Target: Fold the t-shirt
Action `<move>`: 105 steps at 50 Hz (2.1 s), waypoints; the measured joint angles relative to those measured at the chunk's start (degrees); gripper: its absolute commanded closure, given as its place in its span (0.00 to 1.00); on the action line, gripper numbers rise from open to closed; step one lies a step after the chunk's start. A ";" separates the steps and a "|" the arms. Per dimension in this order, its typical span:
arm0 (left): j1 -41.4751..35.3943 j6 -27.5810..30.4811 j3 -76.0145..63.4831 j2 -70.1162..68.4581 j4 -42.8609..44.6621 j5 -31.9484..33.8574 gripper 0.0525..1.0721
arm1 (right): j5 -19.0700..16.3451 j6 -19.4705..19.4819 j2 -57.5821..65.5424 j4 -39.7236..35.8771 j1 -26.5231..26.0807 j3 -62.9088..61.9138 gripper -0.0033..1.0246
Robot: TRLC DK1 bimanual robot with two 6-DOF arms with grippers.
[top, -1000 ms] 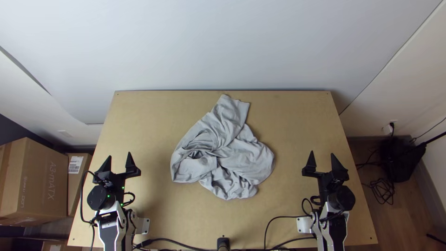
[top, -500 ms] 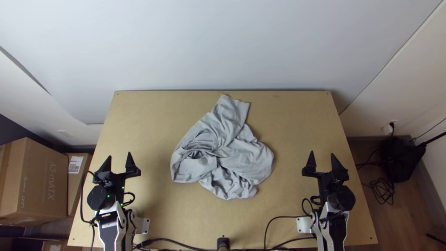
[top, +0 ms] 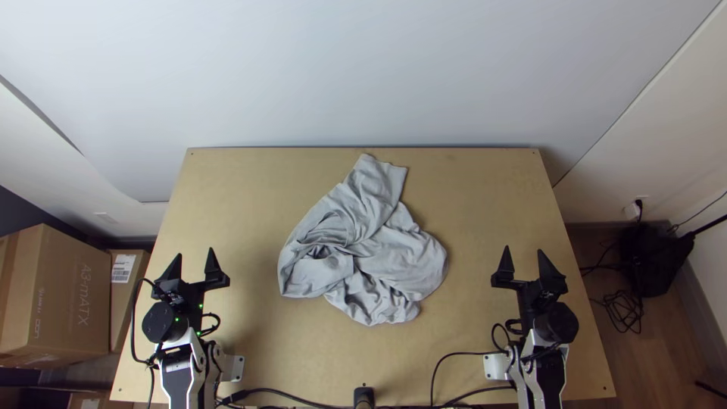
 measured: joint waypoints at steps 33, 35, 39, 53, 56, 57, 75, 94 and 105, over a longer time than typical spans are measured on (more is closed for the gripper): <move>-1.68 0.68 1.84 0.44 -5.88 -0.44 0.04 | 0.02 -0.39 0.07 -0.37 3.93 3.17 0.04; -1.57 0.87 2.36 0.59 -6.69 -0.44 0.04 | 0.00 -0.74 0.31 0.09 4.90 4.02 0.04; -1.55 1.07 4.72 1.88 -7.58 -0.42 0.04 | 0.02 -1.29 1.44 0.96 7.04 6.43 0.04; -1.57 3.32 22.71 14.75 -16.81 -0.42 0.04 | 0.02 -5.35 12.44 6.03 12.44 13.86 0.04; -1.57 3.98 26.01 16.65 -20.87 -0.42 0.04 | 0.02 -6.64 17.16 7.28 13.11 16.20 0.04; -1.57 4.13 27.36 17.16 -21.92 -0.42 0.04 | 0.02 -6.91 19.32 7.39 13.27 17.42 0.04; -2.03 5.07 48.87 31.15 -45.03 -0.20 0.04 | 6.99 -7.98 44.76 6.58 29.66 36.87 0.04; -2.10 2.49 51.78 32.85 -56.65 0.00 0.04 | 9.25 1.22 75.12 -3.52 37.18 59.69 0.06; -1.44 1.07 53.31 32.28 -62.25 0.00 0.04 | 8.98 11.74 89.48 -19.87 40.11 75.06 0.05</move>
